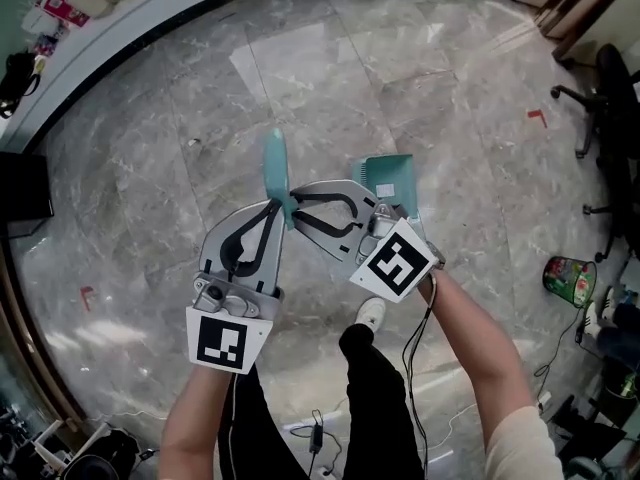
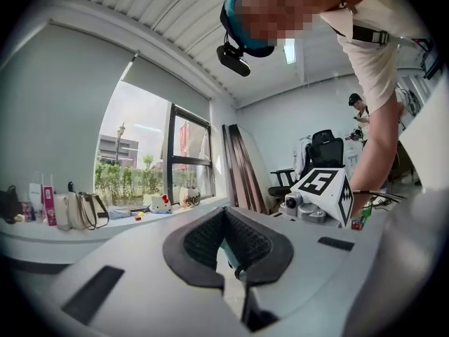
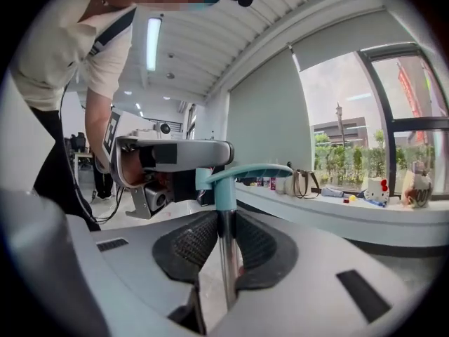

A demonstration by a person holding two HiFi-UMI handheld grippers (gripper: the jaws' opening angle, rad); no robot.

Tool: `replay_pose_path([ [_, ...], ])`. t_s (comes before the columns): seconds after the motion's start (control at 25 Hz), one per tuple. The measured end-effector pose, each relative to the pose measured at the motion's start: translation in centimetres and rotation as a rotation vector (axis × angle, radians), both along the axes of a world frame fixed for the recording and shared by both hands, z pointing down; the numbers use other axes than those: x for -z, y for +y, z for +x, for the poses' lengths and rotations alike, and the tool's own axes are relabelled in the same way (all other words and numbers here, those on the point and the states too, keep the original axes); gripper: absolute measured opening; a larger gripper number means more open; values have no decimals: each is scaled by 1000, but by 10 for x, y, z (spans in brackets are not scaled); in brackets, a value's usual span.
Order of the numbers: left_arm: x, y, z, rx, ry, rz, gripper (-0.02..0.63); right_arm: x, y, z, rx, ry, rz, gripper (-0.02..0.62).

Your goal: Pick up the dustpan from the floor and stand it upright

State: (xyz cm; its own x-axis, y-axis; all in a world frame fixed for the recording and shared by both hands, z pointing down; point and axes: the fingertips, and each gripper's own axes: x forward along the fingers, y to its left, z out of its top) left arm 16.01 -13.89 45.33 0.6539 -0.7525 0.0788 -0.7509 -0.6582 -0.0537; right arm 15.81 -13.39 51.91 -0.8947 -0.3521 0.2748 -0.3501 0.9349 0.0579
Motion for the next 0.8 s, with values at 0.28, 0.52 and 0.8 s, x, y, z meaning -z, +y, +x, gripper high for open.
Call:
replay_pose_path([
  [0.28, 18, 0, 90, -31, -3, 16, 11, 18, -2, 78, -42, -43, -10, 95],
  [0.52, 29, -1, 132, -21, -24, -2, 11, 30, -2, 108, -61, -114, -54, 95],
  [0.8, 38, 9, 132, 15, -34, -45, 11, 34, 1, 123, -116, -93, -128, 97],
])
